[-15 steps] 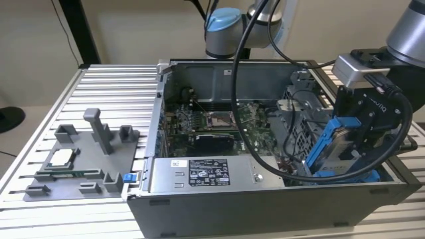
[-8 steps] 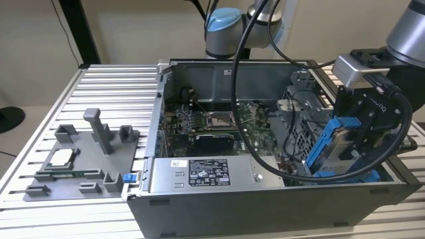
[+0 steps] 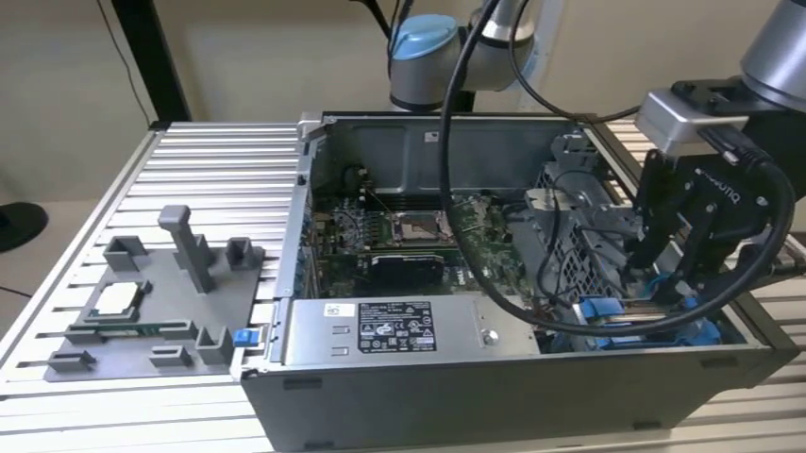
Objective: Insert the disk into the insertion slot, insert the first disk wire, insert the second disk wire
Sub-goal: 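Insert the disk into the insertion slot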
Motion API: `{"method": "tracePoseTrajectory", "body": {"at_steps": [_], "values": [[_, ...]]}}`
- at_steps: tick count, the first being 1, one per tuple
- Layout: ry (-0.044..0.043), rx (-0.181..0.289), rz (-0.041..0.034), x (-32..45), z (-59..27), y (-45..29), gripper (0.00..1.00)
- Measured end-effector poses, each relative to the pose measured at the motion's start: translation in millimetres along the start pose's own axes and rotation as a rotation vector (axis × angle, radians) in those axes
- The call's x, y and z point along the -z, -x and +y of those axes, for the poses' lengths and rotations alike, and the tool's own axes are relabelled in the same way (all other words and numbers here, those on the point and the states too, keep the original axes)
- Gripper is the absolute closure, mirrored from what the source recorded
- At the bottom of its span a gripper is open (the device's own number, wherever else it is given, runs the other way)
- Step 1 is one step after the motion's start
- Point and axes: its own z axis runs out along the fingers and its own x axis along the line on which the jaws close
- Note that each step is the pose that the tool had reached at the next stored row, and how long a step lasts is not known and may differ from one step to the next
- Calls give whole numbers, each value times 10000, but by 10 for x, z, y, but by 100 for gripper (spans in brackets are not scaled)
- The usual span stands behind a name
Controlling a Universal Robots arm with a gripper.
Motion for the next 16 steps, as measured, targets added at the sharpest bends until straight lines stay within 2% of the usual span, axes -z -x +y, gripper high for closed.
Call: {"method": "tracePoseTrajectory", "body": {"at_steps": [4, 6, 8, 10, 13, 16], "values": [[1, 1, -6, 182, 8, 0, 0], [0, 4, -25, 243, 32, 1, 0], [-22, 3, -90, 248, 85, 8, 0], [-42, -4, -107, 246, 127, 17, 0], [-82, -1, -150, 245, 138, 98, 0], [-218, 1, -200, 242, 139, 154, 0]]}}
